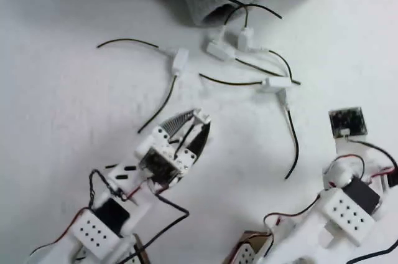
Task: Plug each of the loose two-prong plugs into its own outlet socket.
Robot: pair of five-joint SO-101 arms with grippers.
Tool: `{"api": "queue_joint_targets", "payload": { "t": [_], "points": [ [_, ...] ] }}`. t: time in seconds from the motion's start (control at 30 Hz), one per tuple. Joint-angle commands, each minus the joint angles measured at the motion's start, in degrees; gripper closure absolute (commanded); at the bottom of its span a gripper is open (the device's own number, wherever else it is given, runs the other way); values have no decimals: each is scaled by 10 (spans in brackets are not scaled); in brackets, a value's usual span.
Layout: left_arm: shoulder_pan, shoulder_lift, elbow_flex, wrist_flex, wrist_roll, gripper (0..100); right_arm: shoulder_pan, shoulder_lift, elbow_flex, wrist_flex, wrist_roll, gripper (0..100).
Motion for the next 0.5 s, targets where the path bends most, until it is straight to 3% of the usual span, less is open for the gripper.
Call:
{"api": "queue_joint_targets", "payload": {
  "t": [0.0, 0.13, 0.37, 0.47],
  "points": [
    [-6, -36, 0, -9, 4, 976, -80, -103, -119, 85, -80, 580],
    [-6, -38, 0, 1, 4, 976, -182, -210, -192, 138, -130, 622],
    [-4, -39, 1, -63, 4, 976, -385, -324, -250, 103, -215, 975],
    [-2, -39, 1, -91, 4, 976, -453, -343, -256, 80, -252, 960]
  ]
}}
